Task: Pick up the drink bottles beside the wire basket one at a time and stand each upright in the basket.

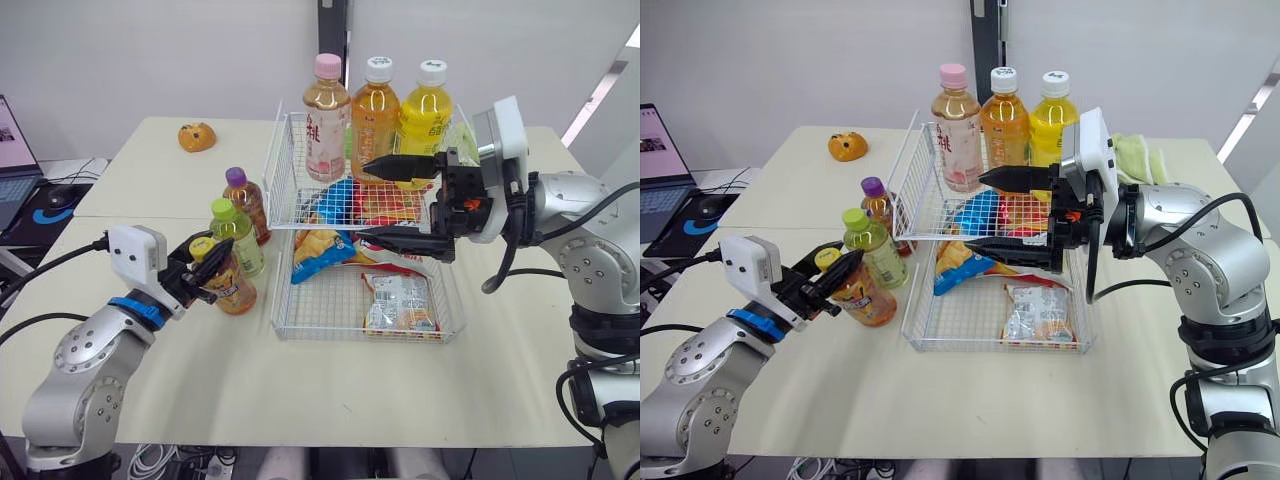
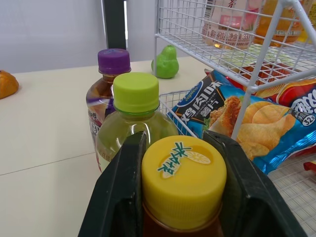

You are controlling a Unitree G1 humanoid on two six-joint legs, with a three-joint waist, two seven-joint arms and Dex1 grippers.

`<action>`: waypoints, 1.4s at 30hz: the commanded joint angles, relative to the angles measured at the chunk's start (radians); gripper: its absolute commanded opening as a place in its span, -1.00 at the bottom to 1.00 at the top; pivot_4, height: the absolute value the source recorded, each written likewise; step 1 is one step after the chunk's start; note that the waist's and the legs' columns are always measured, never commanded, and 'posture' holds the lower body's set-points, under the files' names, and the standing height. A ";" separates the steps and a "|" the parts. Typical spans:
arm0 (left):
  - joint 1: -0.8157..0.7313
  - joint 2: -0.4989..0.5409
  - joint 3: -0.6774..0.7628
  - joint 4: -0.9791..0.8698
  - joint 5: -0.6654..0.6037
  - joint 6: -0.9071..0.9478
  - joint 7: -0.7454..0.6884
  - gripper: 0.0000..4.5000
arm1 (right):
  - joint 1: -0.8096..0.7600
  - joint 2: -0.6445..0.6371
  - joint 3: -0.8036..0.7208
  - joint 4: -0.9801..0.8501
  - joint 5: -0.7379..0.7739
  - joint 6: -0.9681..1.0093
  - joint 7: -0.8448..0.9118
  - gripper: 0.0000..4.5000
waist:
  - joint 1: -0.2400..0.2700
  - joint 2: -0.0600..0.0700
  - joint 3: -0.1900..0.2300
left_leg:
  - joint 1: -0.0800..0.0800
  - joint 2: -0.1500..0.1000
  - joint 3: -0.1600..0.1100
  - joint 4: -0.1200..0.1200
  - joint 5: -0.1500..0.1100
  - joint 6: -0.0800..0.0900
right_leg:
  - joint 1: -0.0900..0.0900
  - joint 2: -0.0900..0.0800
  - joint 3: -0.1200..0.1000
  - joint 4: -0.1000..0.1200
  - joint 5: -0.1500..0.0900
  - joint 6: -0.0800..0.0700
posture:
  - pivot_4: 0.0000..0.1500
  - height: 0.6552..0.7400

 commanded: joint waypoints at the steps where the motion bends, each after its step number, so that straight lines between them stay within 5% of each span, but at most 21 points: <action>1: -0.039 0.091 0.130 -0.022 -0.154 0.050 -0.082 -0.38 | 0.000 -0.013 -0.042 -0.024 0.019 -0.012 -0.001 1.00 | 0.000 -0.001 0.001 | -0.001 0.000 0.000 0.000 0.000 0.000 | 0.000 0.000 0.000 0.000 0.000 0.000 | 1.00 1.00; 8: -0.309 0.503 0.276 0.183 -0.505 0.368 -0.255 -0.38 | -0.010 0.008 -0.052 0.023 0.002 -0.048 -0.007 1.00 | 0.003 -0.007 0.007 | -0.004 0.000 -0.003 0.001 0.001 -0.001 | -0.003 0.000 -0.003 0.000 0.000 0.000 | 1.00 1.00; 15: -0.780 0.753 0.055 0.490 -0.543 0.477 -0.462 -0.38 | -0.014 -0.008 -0.092 0.042 0.000 -0.055 -0.027 1.00 | 0.001 -0.006 0.008 | -0.011 -0.002 -0.002 0.001 0.003 -0.005 | -0.008 0.000 -0.003 -0.001 -0.001 0.002 | 1.00 1.00; 20: -1.208 0.670 -0.196 0.679 -0.408 0.488 -0.608 -0.38 | 0.023 -0.056 -0.145 0.011 -0.005 -0.043 -0.064 1.00 | 0.004 -0.007 0.009 | -0.017 -0.002 -0.002 0.003 0.005 -0.008 | -0.014 0.000 -0.003 0.002 -0.001 0.003 | 1.00 1.00; 27: -1.557 0.417 -0.406 0.900 -0.184 0.392 -0.850 -0.38 | 0.123 -0.139 -0.242 -0.097 0.017 0.009 -0.147 1.00 | 0.002 -0.008 0.010 | -0.017 -0.002 -0.002 0.003 0.005 -0.007 | -0.014 0.001 -0.002 0.003 -0.002 0.004 | 1.00 1.00; 32: -1.610 0.210 -0.416 0.993 -0.093 0.269 -0.897 -0.38 | 0.215 -0.199 -0.332 -0.185 0.044 0.056 -0.217 1.00 | -0.001 -0.008 0.011 | -0.017 -0.002 -0.001 0.003 0.005 -0.007 | -0.015 0.001 -0.001 0.004 -0.003 0.005 | 1.00 1.00; 42: -1.477 -0.156 -0.455 0.971 0.071 -0.021 -0.875 -0.38 | 0.372 -0.256 -0.498 -0.362 0.174 0.153 -0.386 1.00 | -0.002 -0.008 0.011 | -0.018 -0.001 0.000 0.003 0.005 -0.007 | -0.016 0.001 0.001 0.005 -0.003 0.005 | 1.00 1.00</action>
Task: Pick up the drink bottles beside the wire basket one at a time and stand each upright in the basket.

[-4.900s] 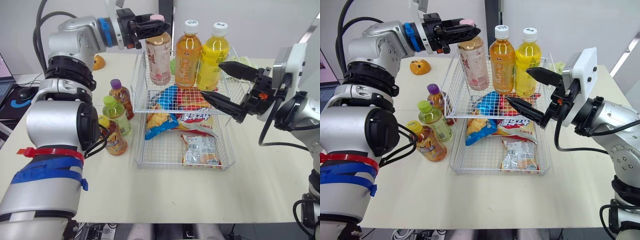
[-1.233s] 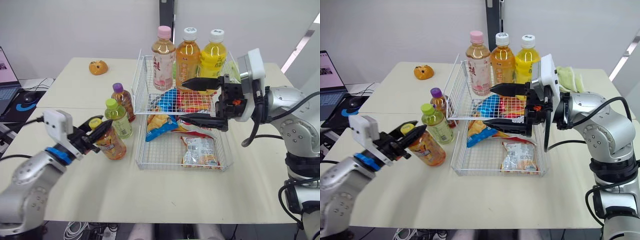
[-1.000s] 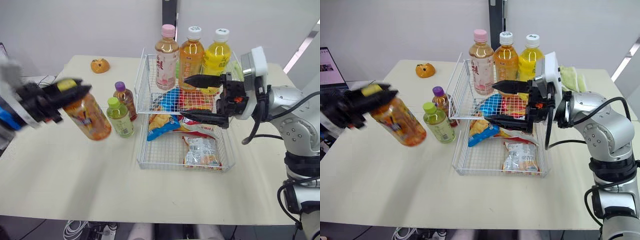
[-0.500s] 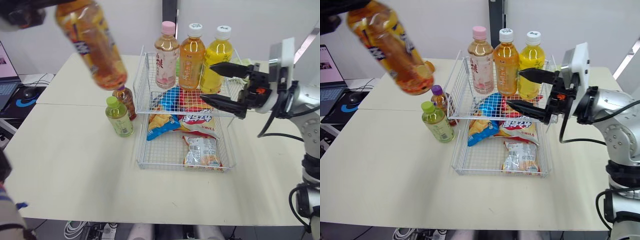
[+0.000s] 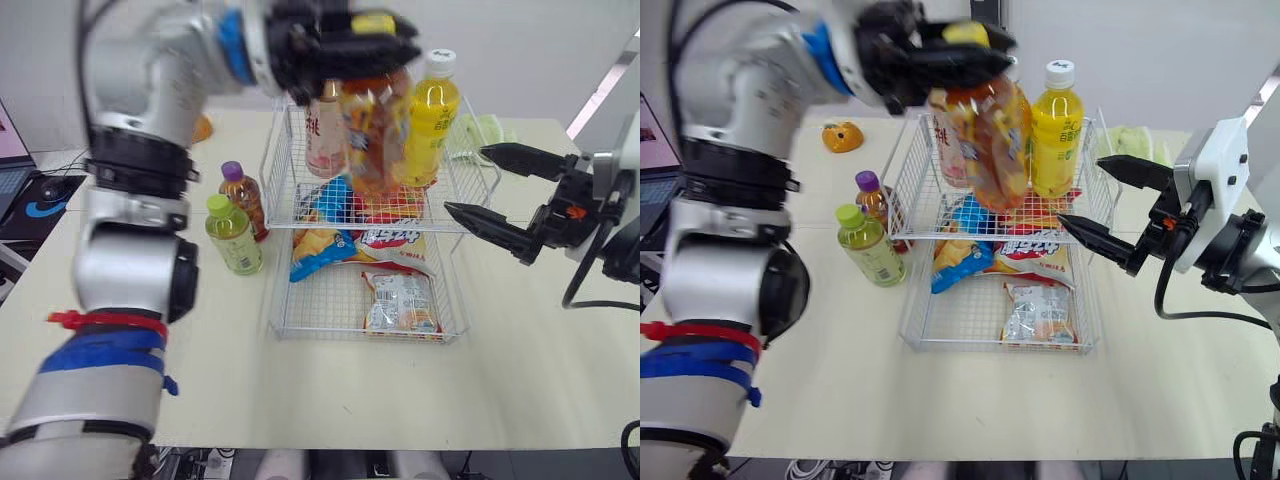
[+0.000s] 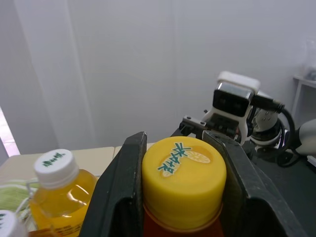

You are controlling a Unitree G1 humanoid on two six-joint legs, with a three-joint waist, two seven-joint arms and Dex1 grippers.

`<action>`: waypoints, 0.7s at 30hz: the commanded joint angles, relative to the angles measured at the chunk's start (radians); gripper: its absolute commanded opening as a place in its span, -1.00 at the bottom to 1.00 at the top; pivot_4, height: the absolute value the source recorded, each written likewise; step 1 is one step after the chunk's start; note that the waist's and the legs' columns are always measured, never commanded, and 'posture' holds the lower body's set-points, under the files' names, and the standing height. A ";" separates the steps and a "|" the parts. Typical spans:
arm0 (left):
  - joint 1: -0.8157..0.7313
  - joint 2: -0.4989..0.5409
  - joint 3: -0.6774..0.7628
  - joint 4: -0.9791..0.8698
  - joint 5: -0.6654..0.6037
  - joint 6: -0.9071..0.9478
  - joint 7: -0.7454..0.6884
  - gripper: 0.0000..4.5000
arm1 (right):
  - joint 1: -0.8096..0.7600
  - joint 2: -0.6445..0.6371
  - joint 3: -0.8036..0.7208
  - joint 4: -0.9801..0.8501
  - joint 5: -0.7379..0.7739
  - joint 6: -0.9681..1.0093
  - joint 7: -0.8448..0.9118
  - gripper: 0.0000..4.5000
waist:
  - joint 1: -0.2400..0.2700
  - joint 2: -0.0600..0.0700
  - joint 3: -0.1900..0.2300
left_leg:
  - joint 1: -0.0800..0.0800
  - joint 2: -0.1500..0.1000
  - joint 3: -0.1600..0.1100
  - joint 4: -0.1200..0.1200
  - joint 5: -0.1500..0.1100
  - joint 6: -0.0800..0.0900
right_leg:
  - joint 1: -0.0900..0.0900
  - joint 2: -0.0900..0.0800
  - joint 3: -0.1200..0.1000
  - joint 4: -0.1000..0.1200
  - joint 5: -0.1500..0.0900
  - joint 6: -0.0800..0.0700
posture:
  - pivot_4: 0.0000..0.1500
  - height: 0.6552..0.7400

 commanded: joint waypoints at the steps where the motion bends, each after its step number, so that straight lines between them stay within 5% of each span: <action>1: -0.017 -0.054 0.023 -0.032 0.041 -0.118 0.007 -0.38 | 0.018 -0.030 -0.071 -0.059 0.053 0.016 -0.055 1.00 | 0.001 0.000 0.000 | 0.000 0.000 0.000 0.000 0.000 0.000 | 0.000 0.000 0.000 0.000 0.000 0.000 | 1.00 1.00; 19: -0.041 -0.279 0.025 0.166 0.216 -0.310 0.113 -0.38 | 0.097 -0.084 -0.106 -0.104 0.177 0.002 -0.184 1.00 | 0.010 0.000 0.000 | 0.000 0.000 0.001 0.001 -0.001 0.003 | 0.001 0.000 0.000 0.000 0.000 0.000 | 1.00 1.00; 21: -0.048 -0.287 0.035 0.180 0.213 -0.307 0.112 -0.04 | 0.099 -0.087 -0.105 -0.103 0.180 -0.002 -0.187 1.00 | 0.010 0.000 0.000 | 0.000 0.000 0.001 0.001 -0.002 0.003 | 0.001 0.000 0.000 0.000 0.000 0.000 | 1.00 1.00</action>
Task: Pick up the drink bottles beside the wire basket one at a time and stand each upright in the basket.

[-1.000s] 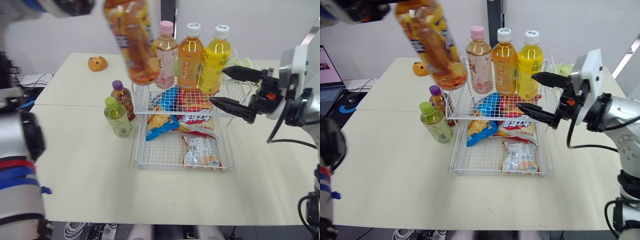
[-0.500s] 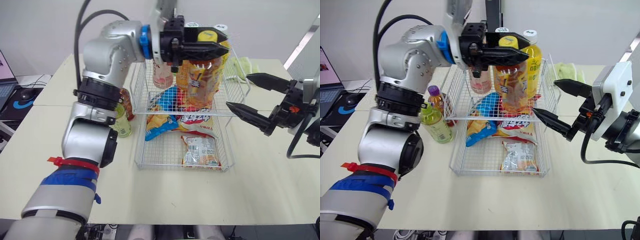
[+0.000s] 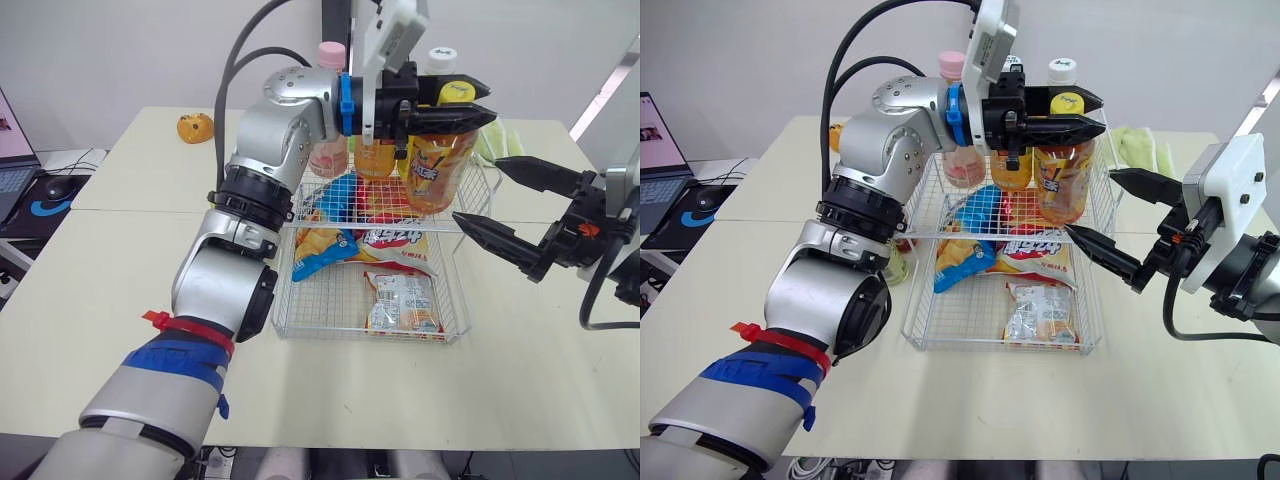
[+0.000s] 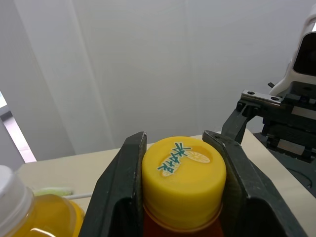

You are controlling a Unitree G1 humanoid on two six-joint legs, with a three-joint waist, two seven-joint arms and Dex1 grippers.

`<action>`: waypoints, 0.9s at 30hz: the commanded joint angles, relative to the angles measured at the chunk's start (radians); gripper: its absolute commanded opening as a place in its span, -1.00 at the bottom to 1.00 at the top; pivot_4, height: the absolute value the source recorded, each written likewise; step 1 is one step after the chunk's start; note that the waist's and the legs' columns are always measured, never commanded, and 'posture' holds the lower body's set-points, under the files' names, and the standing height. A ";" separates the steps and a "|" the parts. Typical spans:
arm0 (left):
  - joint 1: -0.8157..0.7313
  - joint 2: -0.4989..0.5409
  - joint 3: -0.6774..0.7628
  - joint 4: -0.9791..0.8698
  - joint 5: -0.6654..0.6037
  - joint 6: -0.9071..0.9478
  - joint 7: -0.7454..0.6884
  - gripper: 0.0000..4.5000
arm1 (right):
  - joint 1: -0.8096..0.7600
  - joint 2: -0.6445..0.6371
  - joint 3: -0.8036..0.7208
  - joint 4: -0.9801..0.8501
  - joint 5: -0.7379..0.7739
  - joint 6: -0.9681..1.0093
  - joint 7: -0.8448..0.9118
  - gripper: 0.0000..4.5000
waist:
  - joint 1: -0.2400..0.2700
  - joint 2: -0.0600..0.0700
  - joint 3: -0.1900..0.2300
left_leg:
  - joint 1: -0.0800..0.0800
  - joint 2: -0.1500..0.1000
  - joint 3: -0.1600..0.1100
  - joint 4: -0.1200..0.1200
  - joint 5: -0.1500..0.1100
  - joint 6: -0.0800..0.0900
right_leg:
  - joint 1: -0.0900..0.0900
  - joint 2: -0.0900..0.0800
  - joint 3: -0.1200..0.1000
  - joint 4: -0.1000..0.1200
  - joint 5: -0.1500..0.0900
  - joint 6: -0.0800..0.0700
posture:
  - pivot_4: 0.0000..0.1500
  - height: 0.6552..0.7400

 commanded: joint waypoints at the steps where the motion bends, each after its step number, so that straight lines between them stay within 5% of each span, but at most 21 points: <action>1: -0.045 -0.011 0.038 -0.001 -0.009 -0.010 -0.004 0.08 | 0.003 -0.015 -0.036 -0.013 0.016 -0.029 -0.014 1.00 | 0.000 0.000 0.000 | 0.000 0.000 0.000 0.000 0.000 0.000 | 0.000 0.000 0.000 0.000 0.000 0.000 | 1.00 1.00; 8: -0.073 0.000 0.089 -0.007 -0.036 0.001 -0.011 0.99 | 0.002 -0.018 -0.023 -0.007 0.015 -0.044 -0.020 1.00 | 0.000 0.000 0.000 | 0.000 0.000 0.000 0.000 0.000 0.000 | 0.000 0.000 0.000 0.000 0.000 0.000 | 1.00 1.00; 17: -0.110 0.107 0.224 -0.131 -0.148 0.146 0.018 0.99 | -0.062 -0.025 0.019 0.018 0.049 -0.064 0.007 1.00 | -0.008 0.000 0.000 | 0.001 0.000 0.000 0.000 0.002 -0.003 | 0.000 0.000 0.000 0.001 0.000 0.000 | 1.00 1.00; 27: 0.199 0.393 0.319 -0.481 -0.114 0.289 0.278 0.99 | -0.231 0.009 0.217 0.088 0.143 -0.061 0.083 1.00 | -0.015 0.001 -0.001 | 0.003 0.002 -0.001 0.001 0.002 -0.004 | 0.001 0.002 0.001 0.001 0.000 0.000 | 1.00 1.00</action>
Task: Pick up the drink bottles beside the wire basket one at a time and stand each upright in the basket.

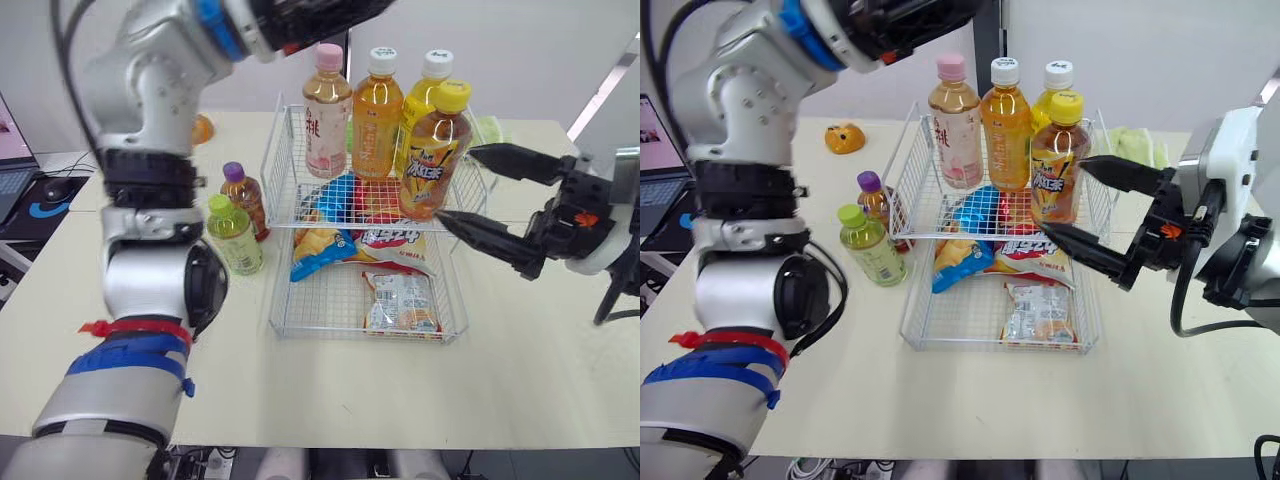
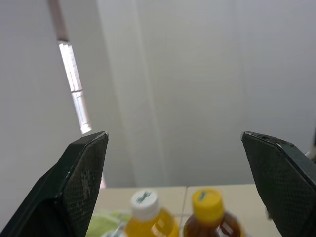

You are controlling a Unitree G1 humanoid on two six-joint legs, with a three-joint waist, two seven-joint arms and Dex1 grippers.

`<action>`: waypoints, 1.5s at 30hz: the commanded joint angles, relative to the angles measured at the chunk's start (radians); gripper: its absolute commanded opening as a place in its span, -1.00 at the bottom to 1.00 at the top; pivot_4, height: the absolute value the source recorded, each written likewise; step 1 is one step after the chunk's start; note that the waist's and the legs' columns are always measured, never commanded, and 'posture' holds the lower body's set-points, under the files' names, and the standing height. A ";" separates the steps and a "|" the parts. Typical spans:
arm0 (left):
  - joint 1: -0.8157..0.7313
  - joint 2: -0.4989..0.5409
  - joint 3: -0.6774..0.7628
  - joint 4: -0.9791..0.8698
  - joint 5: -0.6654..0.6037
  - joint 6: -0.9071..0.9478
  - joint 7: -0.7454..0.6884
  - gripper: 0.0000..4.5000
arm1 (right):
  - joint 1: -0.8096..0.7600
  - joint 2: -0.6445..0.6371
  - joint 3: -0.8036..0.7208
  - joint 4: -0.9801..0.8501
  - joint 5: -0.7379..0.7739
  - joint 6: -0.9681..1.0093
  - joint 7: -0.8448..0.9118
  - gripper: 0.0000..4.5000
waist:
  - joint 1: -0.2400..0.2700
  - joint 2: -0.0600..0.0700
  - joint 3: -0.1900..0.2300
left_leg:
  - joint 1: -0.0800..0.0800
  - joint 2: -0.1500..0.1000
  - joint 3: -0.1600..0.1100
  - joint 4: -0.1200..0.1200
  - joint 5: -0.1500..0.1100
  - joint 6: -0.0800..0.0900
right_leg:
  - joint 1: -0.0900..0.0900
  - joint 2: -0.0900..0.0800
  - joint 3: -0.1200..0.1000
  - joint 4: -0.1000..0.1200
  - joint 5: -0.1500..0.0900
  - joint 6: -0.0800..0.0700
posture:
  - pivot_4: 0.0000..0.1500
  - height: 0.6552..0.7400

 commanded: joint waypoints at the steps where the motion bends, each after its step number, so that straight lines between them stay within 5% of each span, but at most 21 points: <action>1: 0.106 0.079 0.061 -0.149 0.024 0.016 0.122 0.99 | -0.095 0.027 0.091 0.034 0.003 -0.013 0.037 1.00 | 0.001 0.000 0.000 | 0.000 0.000 0.000 0.000 0.000 -0.001 | 0.000 0.000 0.000 0.000 0.000 0.000 | 1.00 1.00; 6: 0.401 0.158 0.201 -0.396 -0.008 0.081 0.275 0.99 | -0.195 0.089 0.198 0.122 -0.049 -0.031 0.129 1.00 | 0.004 0.000 0.000 | -0.002 0.000 -0.001 0.000 0.001 -0.002 | -0.001 0.000 -0.001 -0.001 0.000 0.000 | 1.00 1.00; 10: 0.797 0.136 0.407 -0.681 -0.071 0.139 0.371 0.99 | -0.263 0.163 0.276 0.210 -0.116 -0.064 0.225 1.00 | 0.003 0.000 -0.001 | -0.001 -0.001 -0.001 0.000 0.001 -0.002 | 0.000 -0.002 -0.001 -0.001 0.000 0.000 | 1.00 1.00; 16: 1.340 -0.020 0.662 -1.007 -0.222 0.172 0.459 0.99 | -0.334 0.226 0.327 0.321 -0.197 -0.095 0.339 1.00 | 0.011 -0.002 -0.002 | -0.001 0.000 -0.001 0.000 0.001 -0.002 | 0.000 -0.002 -0.002 -0.001 0.000 0.000 | 1.00 1.00; 23: 1.780 -0.238 0.680 -1.188 -0.267 0.032 0.481 0.99 | -0.368 0.287 0.358 0.406 -0.279 -0.130 0.445 1.00 | 0.030 -0.003 -0.004 | 0.003 0.000 -0.002 0.000 -0.002 0.003 | 0.003 -0.003 -0.003 -0.001 0.000 -0.001 | 1.00 1.00; 28: 1.757 -0.193 0.623 -1.183 -0.287 -0.008 0.539 0.99 | -0.370 0.301 0.353 0.413 -0.308 -0.134 0.473 1.00 | 0.027 -0.001 -0.005 | 0.013 0.000 -0.002 -0.001 -0.003 0.004 | 0.014 -0.003 -0.003 -0.002 0.001 -0.002 | 1.00 1.00; 37: 1.347 0.016 0.365 -0.951 -0.163 -0.008 0.643 0.99 | -0.326 0.273 0.300 0.335 -0.321 -0.108 0.401 1.00 | 0.029 0.001 -0.006 | 0.015 -0.001 -0.003 -0.003 -0.002 0.003 | 0.015 -0.003 -0.005 -0.002 0.000 -0.003 | 1.00 1.00; 45: 1.048 0.016 0.128 -0.696 -0.008 -0.050 0.654 0.99 | -0.274 0.249 0.238 0.240 -0.295 -0.062 0.310 1.00 | 0.025 0.001 -0.006 | 0.014 -0.001 -0.003 -0.003 -0.002 0.003 | 0.014 -0.003 -0.004 -0.003 0.000 -0.003 | 1.00 1.00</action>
